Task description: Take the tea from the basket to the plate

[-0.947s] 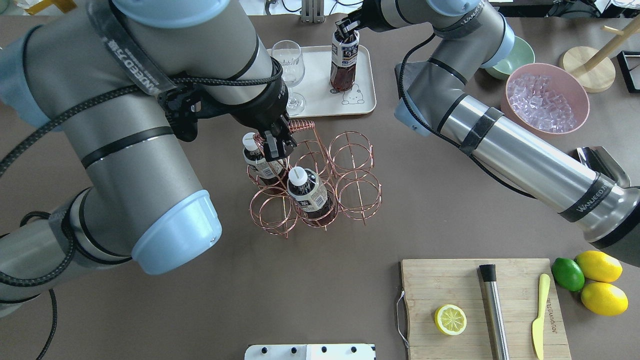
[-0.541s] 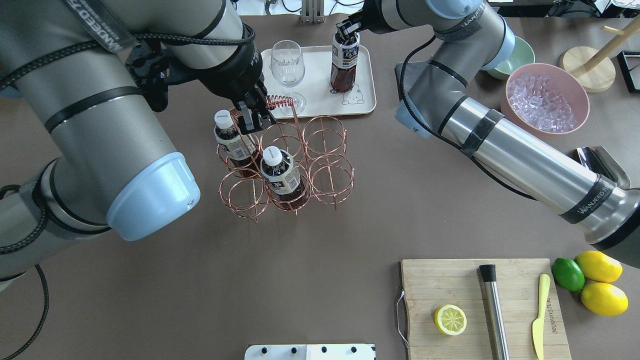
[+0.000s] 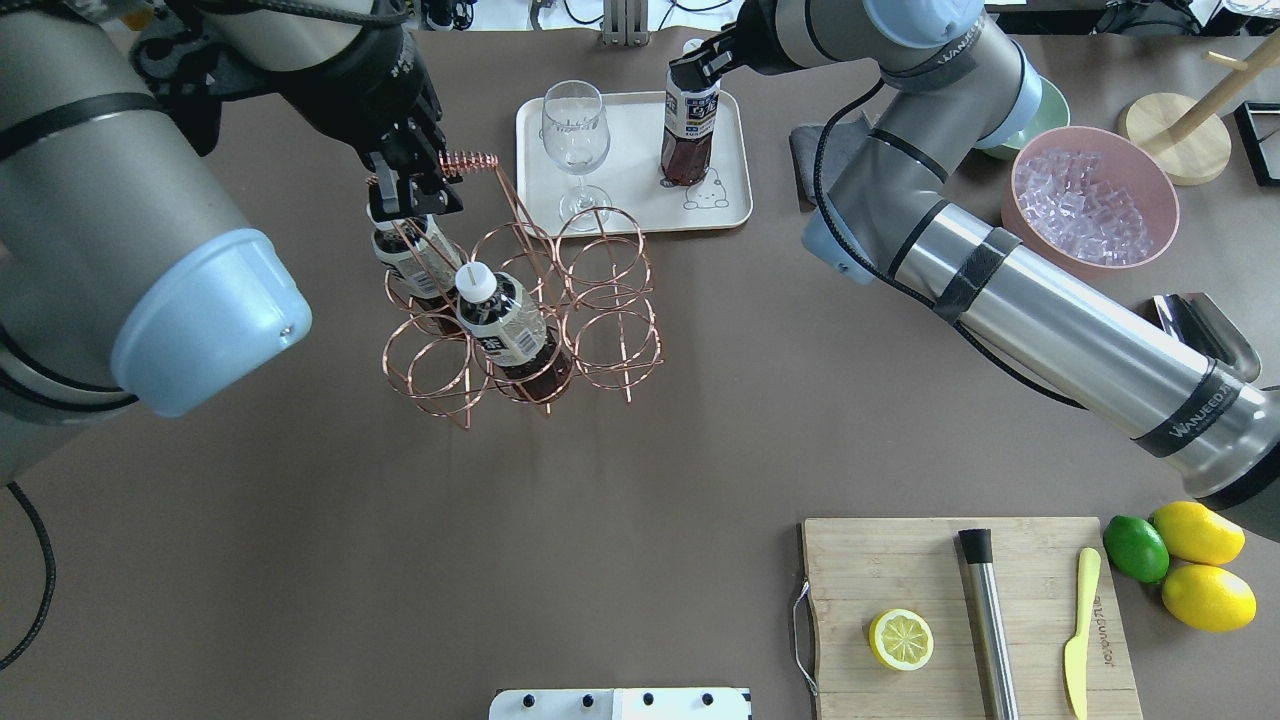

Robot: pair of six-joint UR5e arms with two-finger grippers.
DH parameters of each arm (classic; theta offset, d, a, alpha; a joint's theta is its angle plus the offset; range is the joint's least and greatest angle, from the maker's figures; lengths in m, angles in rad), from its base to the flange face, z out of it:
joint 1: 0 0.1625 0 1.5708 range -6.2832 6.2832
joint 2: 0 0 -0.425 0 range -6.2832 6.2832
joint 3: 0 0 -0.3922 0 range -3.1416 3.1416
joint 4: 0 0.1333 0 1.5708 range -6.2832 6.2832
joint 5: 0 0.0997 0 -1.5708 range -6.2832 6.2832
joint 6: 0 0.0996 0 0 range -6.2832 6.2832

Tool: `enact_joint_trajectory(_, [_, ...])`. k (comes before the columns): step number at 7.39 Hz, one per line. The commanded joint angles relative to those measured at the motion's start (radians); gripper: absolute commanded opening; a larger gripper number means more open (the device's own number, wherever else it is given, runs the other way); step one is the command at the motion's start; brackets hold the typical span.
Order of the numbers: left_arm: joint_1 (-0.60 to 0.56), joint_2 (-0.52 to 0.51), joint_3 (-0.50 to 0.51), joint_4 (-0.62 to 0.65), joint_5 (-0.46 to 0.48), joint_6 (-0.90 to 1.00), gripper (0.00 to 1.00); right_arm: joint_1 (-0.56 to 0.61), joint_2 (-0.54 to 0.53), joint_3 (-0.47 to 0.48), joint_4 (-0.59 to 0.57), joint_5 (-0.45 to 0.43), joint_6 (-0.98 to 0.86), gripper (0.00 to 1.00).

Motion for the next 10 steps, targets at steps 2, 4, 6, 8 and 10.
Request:
enact_joint_trajectory(2, [-0.157,0.081,-0.019,0.081,-0.084,0.291,0.00,0.029,-0.017,0.034,-0.006,0.008,0.001,1.00])
enact_joint_trajectory(4, [-0.230,0.129,-0.022,0.111,-0.104,0.431,0.00,0.093,-0.018,0.068,-0.047,0.082,0.001,1.00])
enact_joint_trajectory(6, [-0.290,0.181,-0.022,0.127,-0.107,0.563,0.00,0.170,-0.046,0.167,-0.171,0.197,-0.005,0.99])
enact_joint_trajectory(8, [-0.347,0.225,-0.021,0.174,-0.105,0.724,0.00,0.241,-0.049,0.247,-0.317,0.335,-0.007,0.99])
enact_joint_trajectory(10, [-0.395,0.265,0.001,0.177,-0.108,0.817,0.00,0.280,-0.084,0.420,-0.602,0.376,-0.002,0.99])
